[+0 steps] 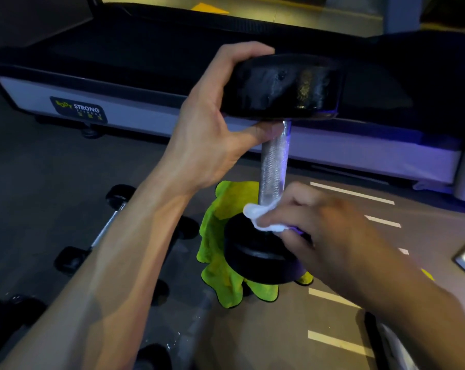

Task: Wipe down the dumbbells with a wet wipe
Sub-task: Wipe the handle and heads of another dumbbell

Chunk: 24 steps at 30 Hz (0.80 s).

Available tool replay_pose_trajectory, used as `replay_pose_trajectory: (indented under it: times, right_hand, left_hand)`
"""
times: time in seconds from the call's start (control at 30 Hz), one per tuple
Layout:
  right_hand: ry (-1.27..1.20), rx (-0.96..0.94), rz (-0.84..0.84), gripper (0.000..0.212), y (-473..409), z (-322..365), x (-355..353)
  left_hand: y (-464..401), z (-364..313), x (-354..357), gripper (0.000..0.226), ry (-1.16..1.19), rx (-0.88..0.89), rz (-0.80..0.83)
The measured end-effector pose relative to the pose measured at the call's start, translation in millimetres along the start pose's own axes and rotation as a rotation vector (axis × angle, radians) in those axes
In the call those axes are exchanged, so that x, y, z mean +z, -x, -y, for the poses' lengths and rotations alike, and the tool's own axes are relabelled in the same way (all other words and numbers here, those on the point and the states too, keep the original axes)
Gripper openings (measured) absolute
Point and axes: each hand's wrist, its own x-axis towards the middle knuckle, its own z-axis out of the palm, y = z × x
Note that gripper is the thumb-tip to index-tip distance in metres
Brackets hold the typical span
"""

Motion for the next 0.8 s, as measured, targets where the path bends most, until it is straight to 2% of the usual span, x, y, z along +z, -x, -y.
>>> replay_pose_trajectory:
  times: [0.1, 0.17, 0.23, 0.37, 0.5, 0.57, 0.63, 0.73, 0.8]
  right_hand:
    - [-0.106, 0.025, 0.204, 0.027, 1, -5, -14]
    - [-0.142, 0.033, 0.264, 0.021, -4, -7, -18]
    - [-0.159, 0.054, 0.191, 0.015, -10, -7, -12]
    - [-0.142, 0.088, -0.036, 0.017, -6, -4, 6]
    - [-0.059, 0.002, -0.437, 0.016, -21, -1, 2]
    - [-0.06, -0.019, -0.553, 0.015, -31, 3, 0]
    - [-0.056, -0.017, -0.499, 0.018, -25, 5, 9]
    - [-0.05, 0.005, -0.312, 0.022, -6, 6, 22]
    - [-0.016, -0.006, -0.334, 0.021, -10, 4, 17]
  left_hand:
    - [0, -2, 1, 0.07, 0.001, 0.003, 0.006]
    - [-1, -3, 1, 0.07, 0.007, 0.004, 0.01]
    - [-1, -4, 1, 0.07, 0.019, -0.001, 0.01]
    - [-1, -2, 1, 0.071, 0.03, -0.016, 0.003]
    - [0, -4, 0, 0.07, 0.023, -0.008, 0.009]
    - [0, -6, 1, 0.07, 0.029, -0.003, 0.026]
    - [-1, -6, 0, 0.07, 0.031, -0.006, 0.025]
    - [-1, -4, -2, 0.07, 0.024, -0.006, 0.035]
    - [-1, -3, -5, 0.069, 0.039, -0.006, 0.062]
